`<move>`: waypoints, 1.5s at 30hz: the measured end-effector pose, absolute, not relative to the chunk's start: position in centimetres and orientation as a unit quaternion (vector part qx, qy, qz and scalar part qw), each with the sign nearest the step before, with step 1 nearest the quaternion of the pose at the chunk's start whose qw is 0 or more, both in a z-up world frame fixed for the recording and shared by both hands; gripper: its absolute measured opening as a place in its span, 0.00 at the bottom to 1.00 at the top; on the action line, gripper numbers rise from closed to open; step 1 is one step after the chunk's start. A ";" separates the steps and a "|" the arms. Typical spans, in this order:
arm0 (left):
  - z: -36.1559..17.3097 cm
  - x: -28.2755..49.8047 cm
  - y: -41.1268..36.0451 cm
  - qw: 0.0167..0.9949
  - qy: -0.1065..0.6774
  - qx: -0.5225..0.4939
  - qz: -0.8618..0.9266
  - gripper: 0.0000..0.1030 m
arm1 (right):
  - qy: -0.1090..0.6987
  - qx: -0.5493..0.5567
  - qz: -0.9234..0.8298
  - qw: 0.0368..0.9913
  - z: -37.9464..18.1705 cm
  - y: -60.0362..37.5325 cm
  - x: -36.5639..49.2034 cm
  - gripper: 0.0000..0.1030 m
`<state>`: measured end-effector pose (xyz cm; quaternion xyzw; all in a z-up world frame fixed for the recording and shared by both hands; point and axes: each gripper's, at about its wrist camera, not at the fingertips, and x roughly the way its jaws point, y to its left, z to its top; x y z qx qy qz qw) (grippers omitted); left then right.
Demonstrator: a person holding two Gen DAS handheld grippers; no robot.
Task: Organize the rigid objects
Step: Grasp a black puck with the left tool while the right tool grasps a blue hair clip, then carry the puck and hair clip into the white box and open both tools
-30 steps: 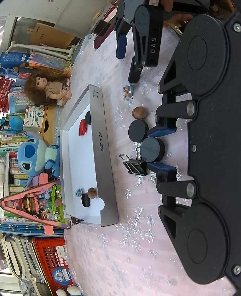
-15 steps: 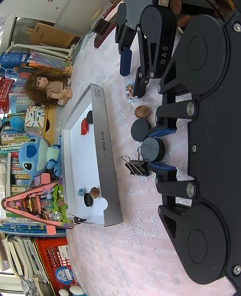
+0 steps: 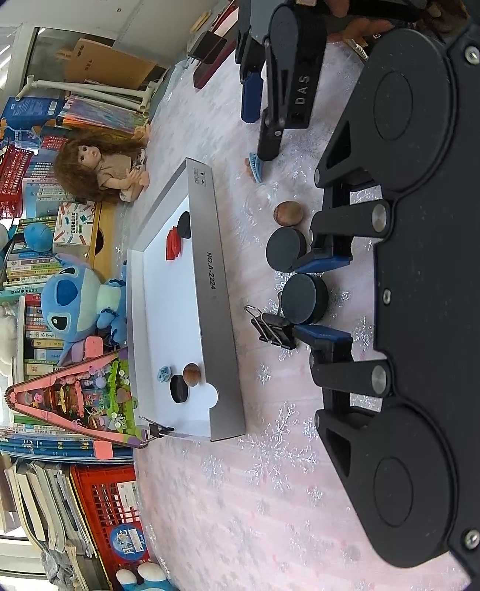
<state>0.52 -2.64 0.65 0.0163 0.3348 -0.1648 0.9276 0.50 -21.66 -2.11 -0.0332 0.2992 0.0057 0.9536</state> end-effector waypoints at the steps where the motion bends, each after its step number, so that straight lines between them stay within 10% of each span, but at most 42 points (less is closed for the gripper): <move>1: 0.7 0.5 -2.6 0.928 0.335 0.016 -0.164 0.28 | 0.299 -0.034 0.011 0.954 -2.1 -21.4 0.4 0.68; 16: 0.9 0.4 -2.5 0.930 0.329 0.015 -0.160 0.27 | 0.300 0.011 0.008 0.954 -2.2 -20.1 2.0 0.68; 21: 1.2 0.4 -2.3 0.931 0.327 0.014 -0.160 0.27 | 0.295 0.011 0.006 0.955 -2.2 -19.9 2.0 0.44; 45: 7.4 7.1 0.0 0.961 0.251 -0.019 -0.110 0.27 | 0.219 0.002 0.008 0.976 2.9 -21.4 6.0 0.43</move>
